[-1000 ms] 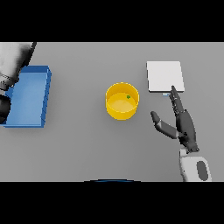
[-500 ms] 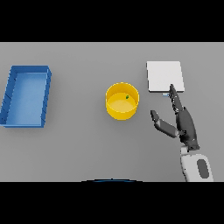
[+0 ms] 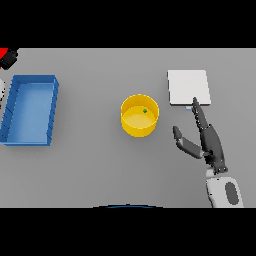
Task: Pick up the red beaker and tilt it to pour out 1 green nut into yellow bowl. Pick up the yellow bowl and place it on the metallic measuring scale.
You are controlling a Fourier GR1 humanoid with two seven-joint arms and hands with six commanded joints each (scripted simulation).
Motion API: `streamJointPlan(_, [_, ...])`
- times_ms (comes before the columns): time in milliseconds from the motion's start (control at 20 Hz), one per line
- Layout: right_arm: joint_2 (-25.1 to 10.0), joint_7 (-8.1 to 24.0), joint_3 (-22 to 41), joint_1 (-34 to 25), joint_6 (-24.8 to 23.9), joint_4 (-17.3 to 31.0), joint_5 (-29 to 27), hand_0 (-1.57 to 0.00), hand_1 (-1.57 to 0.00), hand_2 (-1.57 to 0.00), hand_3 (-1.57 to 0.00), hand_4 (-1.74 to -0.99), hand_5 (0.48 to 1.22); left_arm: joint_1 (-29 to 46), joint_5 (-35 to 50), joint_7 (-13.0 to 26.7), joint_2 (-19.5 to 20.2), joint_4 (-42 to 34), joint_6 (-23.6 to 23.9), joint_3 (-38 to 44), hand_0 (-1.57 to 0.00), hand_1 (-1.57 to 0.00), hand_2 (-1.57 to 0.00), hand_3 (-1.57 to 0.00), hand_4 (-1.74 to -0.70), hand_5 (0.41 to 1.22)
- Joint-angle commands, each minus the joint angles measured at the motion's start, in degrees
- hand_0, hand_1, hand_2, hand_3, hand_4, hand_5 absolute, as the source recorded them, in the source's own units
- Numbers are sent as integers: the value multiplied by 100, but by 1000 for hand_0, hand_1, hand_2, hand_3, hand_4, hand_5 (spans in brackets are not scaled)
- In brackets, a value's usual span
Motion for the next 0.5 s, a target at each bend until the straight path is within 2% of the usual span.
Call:
streamJointPlan(0, [-1,6,0,-14,-42,31,52,1,1,1,1,-1166,676,315,82,158,-59,-379,61,-28,-1571,-1571,-1571,-1570,-1741,1221])
streamJointPlan(100, [-33,-23,-19,52,-23,-6,27,1,1,1,1,-1174,676,940,274,463,-140,-1263,85,-98,-1571,-1571,-1571,-1571,-1741,1151])
streamJointPlan(300, [-57,-37,-32,43,5,73,18,1,1,1,1,-1157,671,1805,458,1259,-141,-2557,161,-160,-1571,-1571,-1571,-1571,-1741,925])
streamJointPlan(350, [-53,3,-78,-18,24,141,-49,1,1,1,1,-1155,669,1921,505,1475,-146,-2767,127,-166,-1571,-1571,-1571,-1571,-1655,868])
streamJointPlan(400, [-3,-39,-39,-29,25,98,-55,1,1,1,1,-1155,670,2049,551,1618,-124,-3098,4,-219,-1571,-1571,-1526,-1525,-1521,818])
streamJointPlan(450, [0,-26,-40,-31,16,80,-52,1,1,1,1,-1153,670,2186,650,1507,-49,-3330,-266,-263,-1469,-1344,-1276,-1318,-1369,774])
